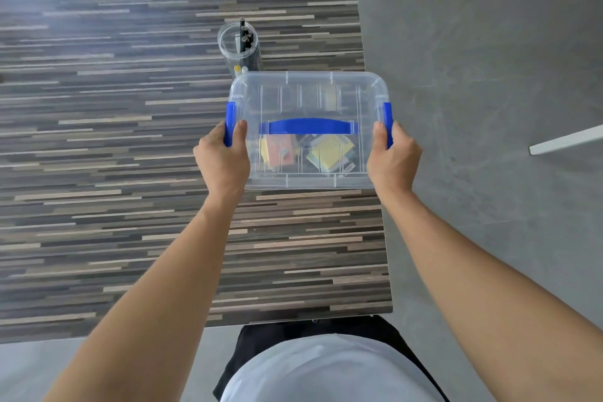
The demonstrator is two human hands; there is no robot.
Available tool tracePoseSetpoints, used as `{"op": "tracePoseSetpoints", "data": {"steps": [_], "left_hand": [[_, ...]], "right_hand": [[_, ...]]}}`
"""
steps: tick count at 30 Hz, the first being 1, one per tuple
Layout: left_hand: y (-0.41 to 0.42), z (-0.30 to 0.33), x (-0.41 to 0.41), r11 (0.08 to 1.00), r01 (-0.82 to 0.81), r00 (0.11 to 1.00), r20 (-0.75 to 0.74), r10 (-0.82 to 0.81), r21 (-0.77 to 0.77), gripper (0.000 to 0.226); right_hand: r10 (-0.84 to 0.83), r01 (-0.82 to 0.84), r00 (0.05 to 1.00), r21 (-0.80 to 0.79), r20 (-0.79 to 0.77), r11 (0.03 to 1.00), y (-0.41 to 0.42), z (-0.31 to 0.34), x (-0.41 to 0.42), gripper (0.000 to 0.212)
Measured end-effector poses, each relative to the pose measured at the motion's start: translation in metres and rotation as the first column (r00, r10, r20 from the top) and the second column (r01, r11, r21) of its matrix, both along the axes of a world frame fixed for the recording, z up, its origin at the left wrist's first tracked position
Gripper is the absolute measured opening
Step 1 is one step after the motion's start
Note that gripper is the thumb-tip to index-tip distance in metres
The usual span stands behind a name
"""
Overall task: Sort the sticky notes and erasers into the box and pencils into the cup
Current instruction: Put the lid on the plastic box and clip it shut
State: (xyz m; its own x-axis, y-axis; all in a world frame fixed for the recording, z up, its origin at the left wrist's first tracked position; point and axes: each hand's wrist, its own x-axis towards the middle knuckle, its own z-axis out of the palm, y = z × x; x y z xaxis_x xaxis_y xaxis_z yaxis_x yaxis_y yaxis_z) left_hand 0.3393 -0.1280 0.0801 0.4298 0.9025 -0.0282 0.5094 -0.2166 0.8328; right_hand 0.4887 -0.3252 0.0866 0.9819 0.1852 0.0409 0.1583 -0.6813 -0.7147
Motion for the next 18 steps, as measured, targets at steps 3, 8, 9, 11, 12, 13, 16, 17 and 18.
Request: {"op": "tracePoseSetpoints", "data": {"steps": [3,8,9,11,12,13,16,17,18], "left_hand": [[0.0001,0.0007,-0.0002,1.0,-0.001,1.0,0.016,0.001,-0.003,0.049],[-0.0007,-0.0008,-0.0004,1.0,-0.007,1.0,0.019,0.007,-0.014,0.048],[-0.0007,-0.0008,-0.0005,1.0,-0.008,1.0,0.018,0.009,-0.014,0.048],[-0.0006,-0.0006,-0.0002,1.0,-0.013,1.0,0.02,0.014,-0.016,0.048],[-0.0007,-0.0003,-0.0002,1.0,-0.013,1.0,0.014,0.013,-0.013,0.048],[-0.0007,0.0,-0.0001,1.0,-0.012,1.0,0.009,0.012,-0.012,0.048],[-0.0003,0.0011,0.0,1.0,-0.012,1.0,0.008,0.012,-0.017,0.048],[-0.0005,0.0011,0.0,1.0,-0.011,1.0,0.011,0.011,-0.015,0.048],[-0.0008,0.0014,0.0001,1.0,-0.013,1.0,0.012,0.014,-0.018,0.048]], "right_hand": [[-0.002,0.002,1.0,0.013,-0.005,1.0,0.0,-0.0005,0.0005,0.032],[0.005,-0.005,1.0,0.003,-0.014,1.0,-0.0008,-0.0007,0.0002,0.03],[0.004,-0.004,1.0,0.004,-0.015,1.0,-0.0007,-0.0006,0.0001,0.029],[0.005,-0.005,1.0,0.004,-0.014,1.0,-0.0002,-0.0003,0.0001,0.029],[0.006,-0.006,1.0,0.0,-0.013,1.0,-0.0002,0.0002,-0.0002,0.029],[0.005,-0.005,1.0,0.0,-0.008,1.0,-0.0004,-0.0001,0.0,0.029],[0.009,-0.009,1.0,0.003,-0.005,1.0,-0.0003,0.0001,0.0005,0.03],[0.01,-0.01,1.0,0.005,-0.003,1.0,-0.0006,-0.0008,0.0009,0.03],[0.01,-0.01,1.0,0.006,-0.005,1.0,-0.0008,-0.0008,0.0007,0.03]]}}
